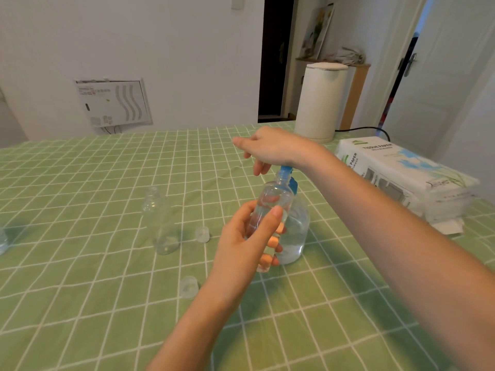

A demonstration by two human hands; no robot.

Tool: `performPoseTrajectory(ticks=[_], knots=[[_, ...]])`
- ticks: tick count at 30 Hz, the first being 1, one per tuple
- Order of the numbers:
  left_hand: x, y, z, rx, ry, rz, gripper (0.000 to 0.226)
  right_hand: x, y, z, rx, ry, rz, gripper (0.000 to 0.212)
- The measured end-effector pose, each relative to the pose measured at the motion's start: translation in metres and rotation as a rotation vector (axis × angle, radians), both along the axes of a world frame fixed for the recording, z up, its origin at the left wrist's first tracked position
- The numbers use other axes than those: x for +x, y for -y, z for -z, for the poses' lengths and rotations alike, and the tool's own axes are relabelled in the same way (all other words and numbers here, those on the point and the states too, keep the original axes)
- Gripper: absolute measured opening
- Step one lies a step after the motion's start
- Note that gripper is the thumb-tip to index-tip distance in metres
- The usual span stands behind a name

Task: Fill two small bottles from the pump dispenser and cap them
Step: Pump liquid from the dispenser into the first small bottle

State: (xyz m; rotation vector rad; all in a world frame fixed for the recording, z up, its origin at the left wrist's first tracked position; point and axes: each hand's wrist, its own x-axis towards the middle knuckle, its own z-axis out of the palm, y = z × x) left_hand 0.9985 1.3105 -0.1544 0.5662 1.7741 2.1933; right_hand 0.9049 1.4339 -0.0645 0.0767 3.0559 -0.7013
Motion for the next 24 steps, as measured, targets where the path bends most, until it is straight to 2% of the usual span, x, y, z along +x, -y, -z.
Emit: performPoseTrajectory(ticks=[5,14,20,24], knots=[[0.000,-0.001,-0.001,-0.010,-0.014,0.020,0.042,0.002,-0.002,-0.001,-0.003,0.022,0.028,0.062],[-0.001,0.000,0.000,-0.032,-0.011,0.003,0.049,0.001,-0.001,0.004,-0.007,0.085,0.038,0.069],[-0.001,-0.001,-0.003,-0.024,-0.021,0.003,0.047,0.004,-0.001,-0.003,-0.027,0.047,0.017,0.064],[-0.002,-0.003,-0.006,0.010,-0.018,0.001,0.045,0.004,-0.001,-0.011,0.042,0.026,0.007,0.062]])
